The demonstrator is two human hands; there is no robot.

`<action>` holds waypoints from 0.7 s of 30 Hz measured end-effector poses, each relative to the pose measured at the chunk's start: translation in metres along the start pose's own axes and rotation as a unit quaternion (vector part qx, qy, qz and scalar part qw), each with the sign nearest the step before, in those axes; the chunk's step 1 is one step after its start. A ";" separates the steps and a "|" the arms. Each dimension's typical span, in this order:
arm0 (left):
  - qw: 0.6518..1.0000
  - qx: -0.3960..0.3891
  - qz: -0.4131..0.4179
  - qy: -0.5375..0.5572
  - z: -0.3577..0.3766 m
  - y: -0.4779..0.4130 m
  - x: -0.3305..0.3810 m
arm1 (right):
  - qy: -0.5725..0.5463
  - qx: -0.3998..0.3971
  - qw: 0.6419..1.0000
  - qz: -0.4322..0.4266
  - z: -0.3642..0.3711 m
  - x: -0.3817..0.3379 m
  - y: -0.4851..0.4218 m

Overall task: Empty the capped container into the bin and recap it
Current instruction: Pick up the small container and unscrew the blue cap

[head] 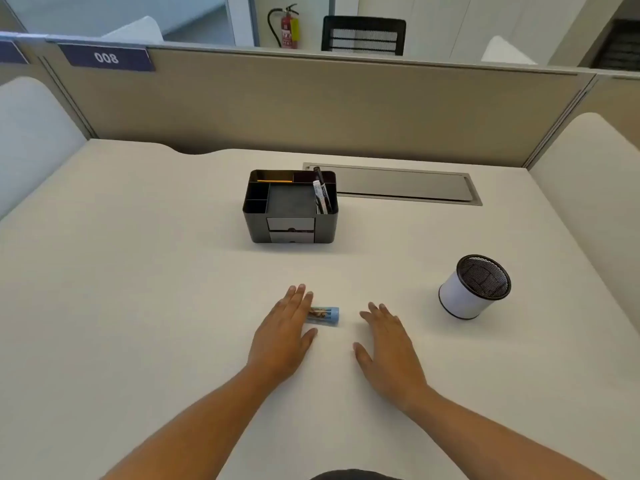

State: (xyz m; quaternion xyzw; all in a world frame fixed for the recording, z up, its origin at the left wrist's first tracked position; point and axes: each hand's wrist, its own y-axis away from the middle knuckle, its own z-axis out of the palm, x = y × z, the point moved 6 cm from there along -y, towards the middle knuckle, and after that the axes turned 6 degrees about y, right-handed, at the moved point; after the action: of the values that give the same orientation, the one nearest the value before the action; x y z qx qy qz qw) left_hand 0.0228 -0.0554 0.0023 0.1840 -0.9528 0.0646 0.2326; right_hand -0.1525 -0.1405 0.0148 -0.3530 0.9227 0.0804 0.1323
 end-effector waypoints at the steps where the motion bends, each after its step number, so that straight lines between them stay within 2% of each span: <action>1: 1.000 -0.005 0.014 -0.006 0.001 -0.006 0.003 | -0.043 0.019 0.999 0.005 -0.002 -0.003 -0.003; 4: 0.999 -0.019 0.023 0.020 0.001 -0.015 0.016 | -0.154 0.021 0.987 0.044 -0.013 -0.014 -0.012; 7: 0.991 0.008 -0.031 0.132 -0.008 -0.009 0.022 | -0.263 -0.001 0.961 0.082 -0.022 -0.021 -0.017; 12: 0.941 -0.003 -0.026 0.337 -0.036 0.015 0.047 | -0.355 0.031 0.932 0.070 -0.066 -0.040 -0.016; 14: 0.932 -0.014 -0.003 0.363 -0.050 0.023 0.057 | -0.349 0.046 0.935 0.042 -0.086 -0.051 -0.013; 16: 0.940 -0.013 0.007 0.340 -0.061 0.026 0.065 | -0.310 0.050 0.950 -0.002 -0.106 -0.066 -0.009; 19: 0.947 0.030 -0.007 0.321 -0.077 0.025 0.073 | -0.128 0.082 0.983 -0.101 -0.133 -0.090 0.000; 21: 0.940 0.047 -0.018 0.337 -0.086 0.022 0.078 | -0.065 0.116 0.983 -0.130 -0.146 -0.102 0.004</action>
State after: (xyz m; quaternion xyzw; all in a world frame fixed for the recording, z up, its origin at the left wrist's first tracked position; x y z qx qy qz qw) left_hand -0.0132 -0.0424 0.1137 0.1792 -0.8111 0.1634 0.5322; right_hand -0.1095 -0.1087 0.1850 -0.4462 0.8616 -0.0220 0.2409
